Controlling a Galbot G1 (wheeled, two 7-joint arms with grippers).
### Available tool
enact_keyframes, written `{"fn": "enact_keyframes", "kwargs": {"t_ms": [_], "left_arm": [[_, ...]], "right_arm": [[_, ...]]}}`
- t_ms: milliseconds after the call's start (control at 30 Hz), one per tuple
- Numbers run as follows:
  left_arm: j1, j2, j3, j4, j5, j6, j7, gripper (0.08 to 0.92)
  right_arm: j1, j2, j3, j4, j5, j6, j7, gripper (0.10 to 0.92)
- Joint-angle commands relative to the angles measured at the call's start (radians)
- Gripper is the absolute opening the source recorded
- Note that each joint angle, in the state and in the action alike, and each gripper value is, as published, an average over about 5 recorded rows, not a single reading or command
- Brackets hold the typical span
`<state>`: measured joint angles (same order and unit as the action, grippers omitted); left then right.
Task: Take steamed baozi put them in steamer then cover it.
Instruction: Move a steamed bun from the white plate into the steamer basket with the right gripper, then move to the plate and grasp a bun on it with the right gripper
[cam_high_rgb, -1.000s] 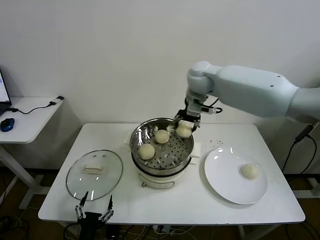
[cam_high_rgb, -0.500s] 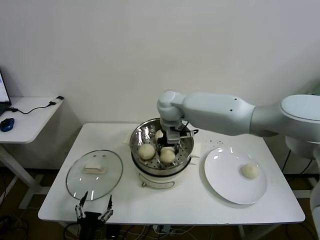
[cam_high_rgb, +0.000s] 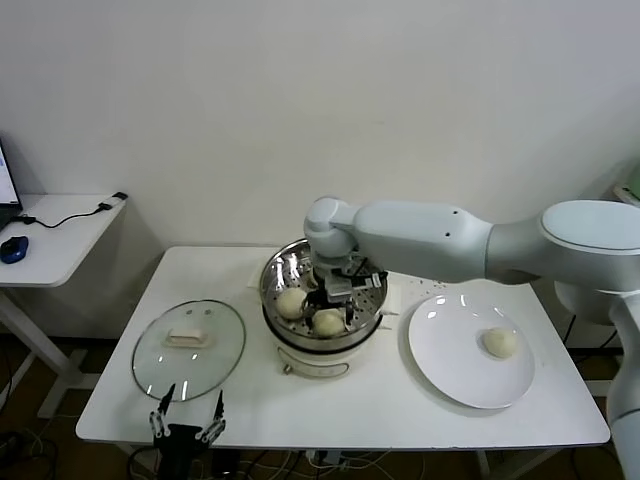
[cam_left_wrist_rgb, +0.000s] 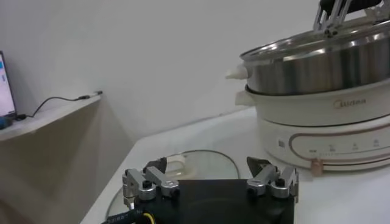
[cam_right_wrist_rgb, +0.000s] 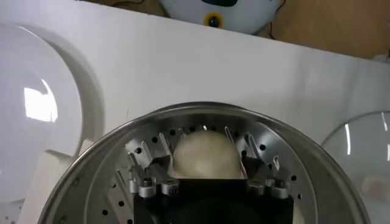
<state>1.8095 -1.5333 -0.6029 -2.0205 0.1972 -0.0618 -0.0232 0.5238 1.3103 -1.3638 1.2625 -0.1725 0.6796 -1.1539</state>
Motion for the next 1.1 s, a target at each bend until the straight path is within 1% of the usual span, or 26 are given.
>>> {"fn": "enact_keyframes", "kwargs": {"t_ms": [33, 200, 333, 433, 600, 700, 767, 833, 900, 1100], "left_arm": [[-0.003, -0.003, 0.005, 0.004, 0.000, 0.001, 0.000, 0.823], [-0.006, -0.004, 0.009, 0.004, 0.004, 0.002, -0.001, 0.823], [-0.006, -0.004, 0.013, -0.003, 0.010, 0.002, -0.001, 0.823], [-0.006, -0.004, 0.015, -0.007, 0.011, 0.001, -0.002, 0.823], [-0.004, -0.006, 0.021, -0.013, 0.012, -0.002, -0.002, 0.823], [-0.003, -0.008, 0.022, -0.017, 0.013, -0.004, -0.002, 0.823], [-0.001, -0.008, 0.022, -0.020, 0.013, -0.005, -0.002, 0.823], [0.002, -0.007, 0.020, -0.024, 0.012, -0.006, -0.002, 0.823], [0.006, -0.007, 0.018, -0.027, 0.012, -0.007, -0.002, 0.823], [0.017, -0.009, 0.013, -0.035, 0.013, -0.007, -0.003, 0.823]], "right_arm": [[0.002, -0.007, 0.027, -0.007, -0.014, 0.030, -0.014, 0.820], [0.047, -0.048, 0.058, -0.025, 0.004, 0.026, -0.009, 0.823], [0.105, -0.128, 0.053, -0.039, 0.102, -0.084, 0.012, 0.823], [0.173, -0.228, -0.013, -0.025, 0.212, -0.252, 0.065, 0.823], [0.268, -0.401, -0.149, 0.023, 0.443, -0.629, 0.228, 0.823], [0.256, -0.501, -0.139, 0.037, 0.558, -0.822, 0.246, 0.823], [0.229, -0.561, -0.110, 0.044, 0.606, -0.902, 0.245, 0.823], [0.186, -0.622, -0.071, 0.050, 0.630, -0.955, 0.236, 0.823], [0.126, -0.675, -0.024, 0.048, 0.629, -0.977, 0.215, 0.823], [-0.116, -0.790, 0.177, 0.010, 0.514, -0.968, 0.119, 0.823]]}}
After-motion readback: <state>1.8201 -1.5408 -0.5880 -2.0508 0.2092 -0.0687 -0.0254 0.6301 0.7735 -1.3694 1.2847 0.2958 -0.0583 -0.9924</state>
